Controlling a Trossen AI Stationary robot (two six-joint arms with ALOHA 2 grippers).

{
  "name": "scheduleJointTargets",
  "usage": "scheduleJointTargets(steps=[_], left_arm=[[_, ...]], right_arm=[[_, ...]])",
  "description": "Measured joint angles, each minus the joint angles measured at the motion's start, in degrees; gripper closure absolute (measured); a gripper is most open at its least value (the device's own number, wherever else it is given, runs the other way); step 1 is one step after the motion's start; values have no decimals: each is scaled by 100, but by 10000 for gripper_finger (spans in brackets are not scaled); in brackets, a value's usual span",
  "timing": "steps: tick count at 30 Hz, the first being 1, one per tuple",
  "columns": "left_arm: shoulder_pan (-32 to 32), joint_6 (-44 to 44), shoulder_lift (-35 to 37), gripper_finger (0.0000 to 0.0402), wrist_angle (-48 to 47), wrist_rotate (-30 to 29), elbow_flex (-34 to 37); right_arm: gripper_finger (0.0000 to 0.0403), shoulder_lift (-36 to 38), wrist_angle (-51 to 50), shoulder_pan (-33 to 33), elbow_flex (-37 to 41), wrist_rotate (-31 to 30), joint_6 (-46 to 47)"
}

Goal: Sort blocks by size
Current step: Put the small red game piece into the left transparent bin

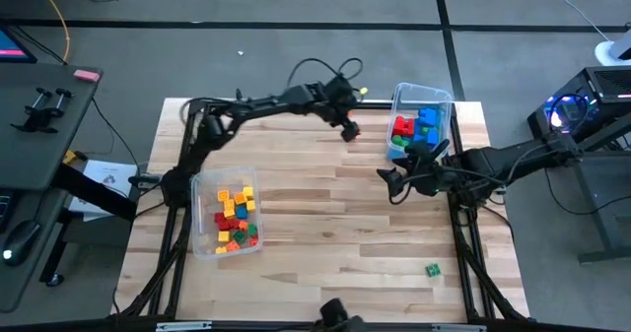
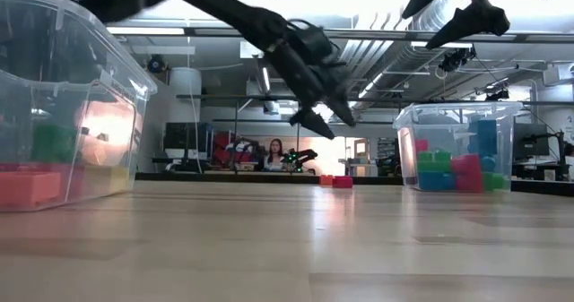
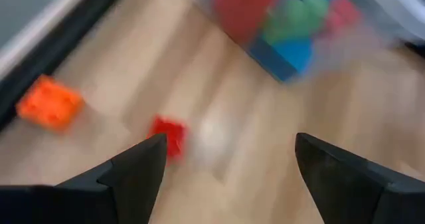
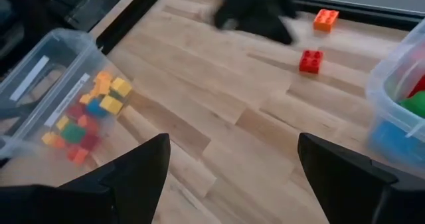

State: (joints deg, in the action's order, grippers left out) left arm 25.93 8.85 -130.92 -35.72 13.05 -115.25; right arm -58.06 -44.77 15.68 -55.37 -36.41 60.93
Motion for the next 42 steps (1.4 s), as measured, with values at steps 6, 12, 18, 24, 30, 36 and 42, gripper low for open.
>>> scheduleJointTargets(steps=[6,12,18,24,30,36,42], left_arm=[[-87,-196,-1077,83,-141,-825,-1173],[-140,-411,-1552,83,-562,-1368,-1575],[-267,-1142,-1803,83,-894,-2004,-1573],[-322,-1362,-1828,83,-664,-2049,-1573],[-297,-1497,-1828,113,-712,-1785,-1573],[-302,-1339,-1828,221,-664,-2455,-1573],[-275,-986,-1808,257,-706,-2691,-1584]], right_arm=[[77,0,103,0,0,156,-81],[77,0,104,-7,0,92,88],[77,0,112,-128,0,-28,421],[77,0,281,-420,0,-4,509],[77,0,531,-613,-2,136,509],[77,-2,625,-644,-2,237,509],[77,-2,631,-643,-2,239,509]])
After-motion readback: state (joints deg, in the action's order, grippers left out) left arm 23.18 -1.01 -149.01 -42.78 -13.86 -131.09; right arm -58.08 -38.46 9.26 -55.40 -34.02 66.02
